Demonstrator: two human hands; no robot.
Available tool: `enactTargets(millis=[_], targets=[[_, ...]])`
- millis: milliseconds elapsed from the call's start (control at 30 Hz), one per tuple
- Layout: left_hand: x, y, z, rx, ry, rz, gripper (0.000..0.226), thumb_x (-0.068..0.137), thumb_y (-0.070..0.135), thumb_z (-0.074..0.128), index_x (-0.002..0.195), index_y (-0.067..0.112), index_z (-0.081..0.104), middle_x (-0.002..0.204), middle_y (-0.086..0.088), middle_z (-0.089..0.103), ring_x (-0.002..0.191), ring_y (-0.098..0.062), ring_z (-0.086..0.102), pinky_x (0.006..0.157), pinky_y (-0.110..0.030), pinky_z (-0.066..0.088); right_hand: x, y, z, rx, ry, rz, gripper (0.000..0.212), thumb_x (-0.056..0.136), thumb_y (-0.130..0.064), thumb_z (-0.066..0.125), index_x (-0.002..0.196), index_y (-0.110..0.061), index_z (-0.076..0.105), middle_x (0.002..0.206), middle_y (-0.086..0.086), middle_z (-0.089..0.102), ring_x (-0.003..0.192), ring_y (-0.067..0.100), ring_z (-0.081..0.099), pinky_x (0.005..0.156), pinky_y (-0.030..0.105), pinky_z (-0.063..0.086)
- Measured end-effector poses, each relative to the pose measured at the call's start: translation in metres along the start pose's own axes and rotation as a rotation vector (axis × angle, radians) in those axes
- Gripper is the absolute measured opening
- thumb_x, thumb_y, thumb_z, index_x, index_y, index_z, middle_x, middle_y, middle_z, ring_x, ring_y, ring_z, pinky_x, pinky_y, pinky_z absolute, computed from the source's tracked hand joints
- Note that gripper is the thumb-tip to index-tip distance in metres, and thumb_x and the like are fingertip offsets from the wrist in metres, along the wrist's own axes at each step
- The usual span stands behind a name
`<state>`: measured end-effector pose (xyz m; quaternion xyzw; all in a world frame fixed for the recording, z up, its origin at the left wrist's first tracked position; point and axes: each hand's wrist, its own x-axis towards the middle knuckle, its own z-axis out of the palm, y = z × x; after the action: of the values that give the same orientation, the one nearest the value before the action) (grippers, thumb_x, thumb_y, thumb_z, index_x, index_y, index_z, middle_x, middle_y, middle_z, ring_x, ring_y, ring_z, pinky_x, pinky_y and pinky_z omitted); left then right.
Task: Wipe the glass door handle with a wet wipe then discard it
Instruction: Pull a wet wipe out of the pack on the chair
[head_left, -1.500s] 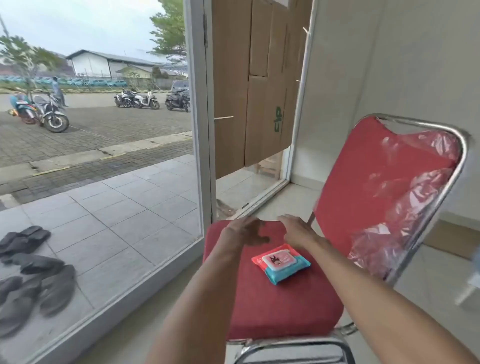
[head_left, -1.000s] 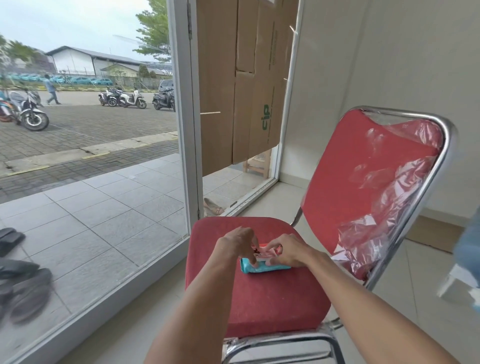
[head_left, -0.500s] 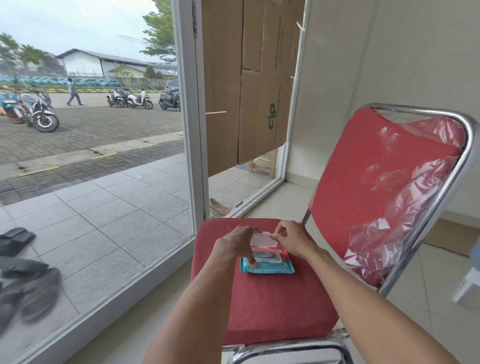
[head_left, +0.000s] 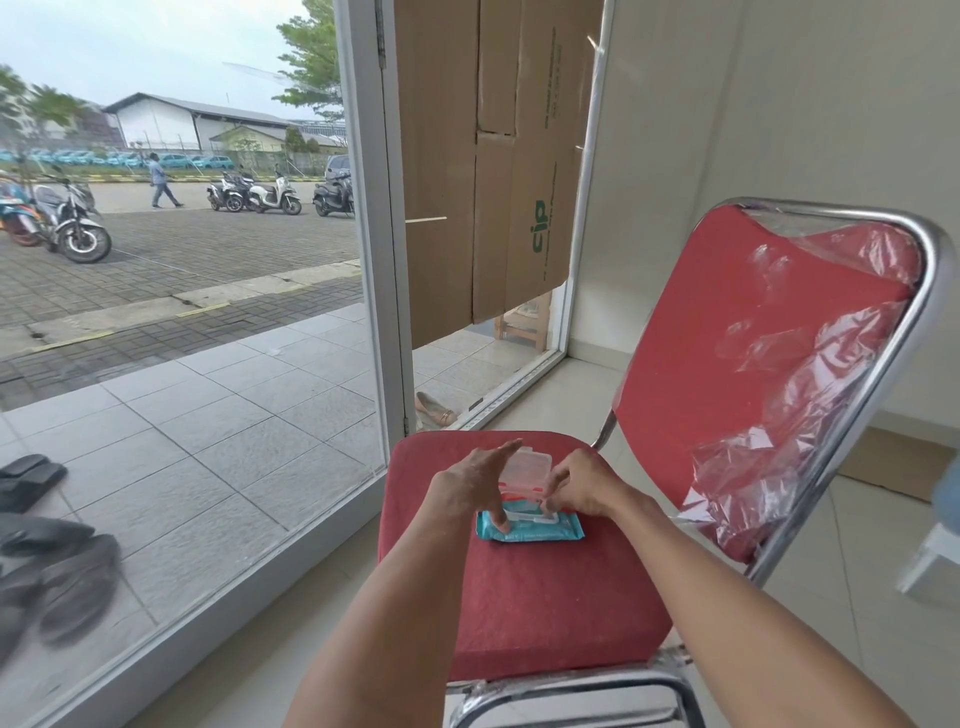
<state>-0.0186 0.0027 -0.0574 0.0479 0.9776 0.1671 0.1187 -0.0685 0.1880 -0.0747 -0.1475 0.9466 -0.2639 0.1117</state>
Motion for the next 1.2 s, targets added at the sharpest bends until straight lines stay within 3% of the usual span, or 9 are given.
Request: enactTargets(millis=[100, 267, 567, 700, 833, 900, 1000, 1133, 1200], targets=[[-0.002, 0.000, 0.001, -0.023, 0.009, 0.008, 0.133, 0.066, 0.015, 0.094, 0.162, 0.030, 0.003, 0.160, -0.014, 0.034, 0.148, -0.036, 0.032, 0.116, -0.056, 0.036, -0.002, 0.000, 0.008, -0.019, 0.023, -0.029, 0.022, 0.067, -0.035, 0.087, 0.084, -0.024, 0.081, 0.106, -0.003, 0.074, 0.101, 0.013, 0.064, 0.081, 0.021, 0.043], [-0.007, -0.001, 0.003, -0.077, 0.037, -0.003, 0.132, 0.066, 0.014, 0.093, 0.162, 0.029, 0.004, 0.160, -0.015, 0.035, 0.147, -0.036, 0.033, 0.115, -0.052, 0.036, 0.001, -0.002, 0.024, -0.025, 0.102, -0.082, 0.027, 0.080, -0.031, 0.080, 0.106, -0.025, 0.076, 0.128, 0.004, 0.060, 0.121, 0.022, 0.056, 0.098, 0.027, 0.044], [-0.011, 0.001, 0.005, -0.136, 0.061, -0.015, 0.134, 0.066, 0.009, 0.093, 0.162, 0.031, 0.001, 0.155, -0.017, 0.042, 0.143, -0.037, 0.039, 0.113, -0.051, 0.039, 0.003, -0.005, 0.032, -0.018, 0.146, -0.051, 0.025, 0.073, -0.036, 0.085, 0.096, -0.029, 0.077, 0.122, 0.000, 0.059, 0.116, 0.021, 0.056, 0.094, 0.032, 0.048], [-0.013, 0.003, 0.008, -0.135, 0.112, 0.002, 0.137, 0.067, 0.007, 0.093, 0.160, 0.021, -0.006, 0.131, -0.021, 0.058, 0.120, -0.035, 0.058, 0.106, -0.044, 0.048, 0.009, -0.001, 0.035, 0.058, 0.137, -0.042, 0.022, 0.077, -0.032, 0.081, 0.097, -0.023, 0.078, 0.110, 0.000, 0.070, 0.102, 0.019, 0.066, 0.086, 0.031, 0.055], [-0.013, 0.001, 0.010, -0.116, 0.151, 0.031, 0.150, 0.067, 0.008, 0.092, 0.156, 0.027, -0.026, 0.149, -0.028, 0.045, 0.130, -0.040, 0.052, 0.114, -0.049, 0.040, 0.011, 0.001, 0.033, 0.088, 0.176, -0.083, 0.013, 0.083, -0.021, 0.077, 0.094, -0.016, 0.078, 0.118, 0.001, 0.068, 0.108, 0.020, 0.064, 0.094, 0.034, 0.053], [-0.011, 0.001, 0.011, -0.099, 0.150, 0.031, 0.147, 0.067, 0.009, 0.092, 0.158, 0.031, -0.020, 0.142, -0.025, 0.052, 0.128, -0.038, 0.054, 0.112, -0.047, 0.043, 0.011, -0.002, 0.030, 0.110, 0.265, -0.105, 0.009, 0.085, -0.021, 0.075, 0.090, -0.014, 0.078, 0.117, -0.001, 0.064, 0.110, 0.019, 0.061, 0.091, 0.027, 0.050], [-0.009, -0.001, 0.013, -0.104, 0.142, 0.020, 0.130, 0.067, 0.010, 0.092, 0.161, 0.028, 0.006, 0.142, -0.017, 0.053, 0.132, -0.034, 0.050, 0.110, -0.046, 0.044, 0.011, -0.004, 0.020, 0.230, 0.431, -0.072, 0.010, 0.088, -0.022, 0.070, 0.083, -0.015, 0.074, 0.100, -0.002, 0.069, 0.095, 0.017, 0.066, 0.067, 0.021, 0.044], [-0.009, -0.003, 0.013, -0.096, 0.155, 0.032, 0.101, 0.066, 0.011, 0.092, 0.150, 0.022, 0.038, 0.140, -0.010, 0.056, 0.131, -0.029, 0.052, 0.106, -0.041, 0.047, 0.012, 0.001, -0.005, 0.394, 0.629, 0.050, 0.010, 0.092, -0.020, 0.058, 0.093, -0.013, 0.066, 0.097, 0.006, 0.072, 0.087, 0.020, 0.067, 0.070, 0.027, 0.046], [-0.009, -0.002, 0.013, -0.079, 0.156, 0.039, 0.083, 0.067, 0.011, 0.091, 0.138, 0.020, 0.052, 0.132, -0.007, 0.062, 0.125, -0.027, 0.057, 0.100, -0.036, 0.048, 0.011, 0.002, -0.012, 0.502, 0.700, 0.071, 0.009, 0.093, -0.017, 0.049, 0.090, -0.017, 0.057, 0.090, 0.008, 0.073, 0.069, 0.011, 0.069, 0.064, 0.028, 0.051]])
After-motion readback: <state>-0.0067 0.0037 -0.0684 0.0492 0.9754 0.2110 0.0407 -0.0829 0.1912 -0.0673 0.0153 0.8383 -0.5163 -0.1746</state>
